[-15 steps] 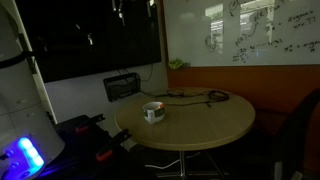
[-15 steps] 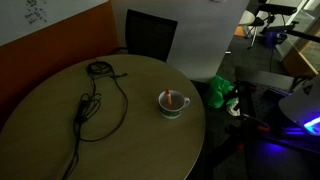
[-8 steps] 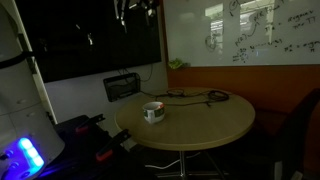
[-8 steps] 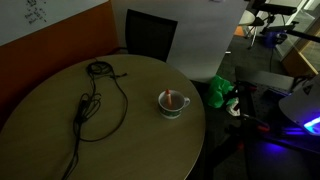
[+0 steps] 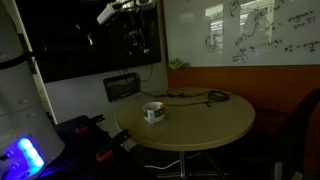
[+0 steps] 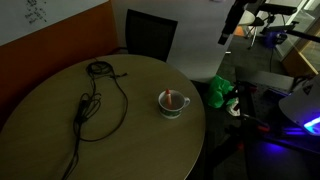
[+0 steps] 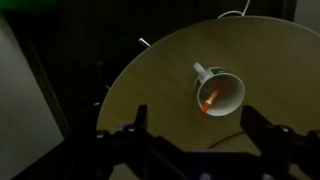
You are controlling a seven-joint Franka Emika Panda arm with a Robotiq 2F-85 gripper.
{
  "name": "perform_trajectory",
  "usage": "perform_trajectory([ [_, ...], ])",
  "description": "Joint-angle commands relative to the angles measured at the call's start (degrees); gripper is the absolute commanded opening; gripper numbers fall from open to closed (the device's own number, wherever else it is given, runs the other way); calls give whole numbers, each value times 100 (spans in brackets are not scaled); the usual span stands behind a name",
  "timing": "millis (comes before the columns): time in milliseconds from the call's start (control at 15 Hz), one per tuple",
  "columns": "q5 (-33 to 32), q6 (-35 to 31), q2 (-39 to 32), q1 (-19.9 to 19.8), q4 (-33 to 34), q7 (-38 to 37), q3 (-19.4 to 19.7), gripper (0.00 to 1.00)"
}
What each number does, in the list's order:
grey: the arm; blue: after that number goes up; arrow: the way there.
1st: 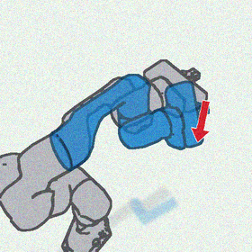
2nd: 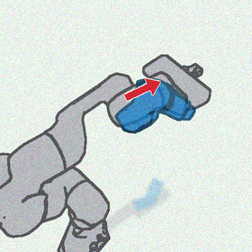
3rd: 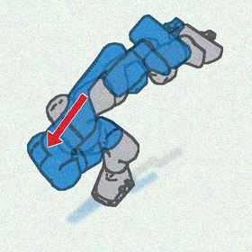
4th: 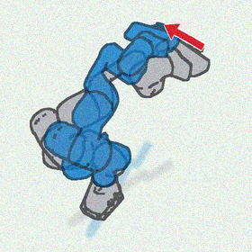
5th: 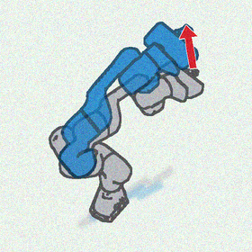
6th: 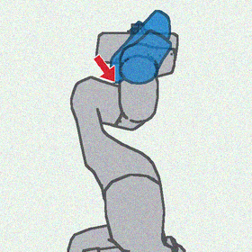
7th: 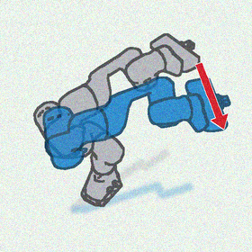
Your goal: Take the marker out of the mug and put it on the table
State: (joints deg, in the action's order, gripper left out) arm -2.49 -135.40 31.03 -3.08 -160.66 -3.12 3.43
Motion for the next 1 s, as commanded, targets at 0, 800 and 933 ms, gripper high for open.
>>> perform_trajectory([
  [0, 274, -597, -911, -22, 103, -915, -415, 100],
  [800, 228, -1285, -2402, 141, 583, -1868, -754, 100],
  [933, 228, -1285, -2402, 141, 583, -1868, -754, 100],
])
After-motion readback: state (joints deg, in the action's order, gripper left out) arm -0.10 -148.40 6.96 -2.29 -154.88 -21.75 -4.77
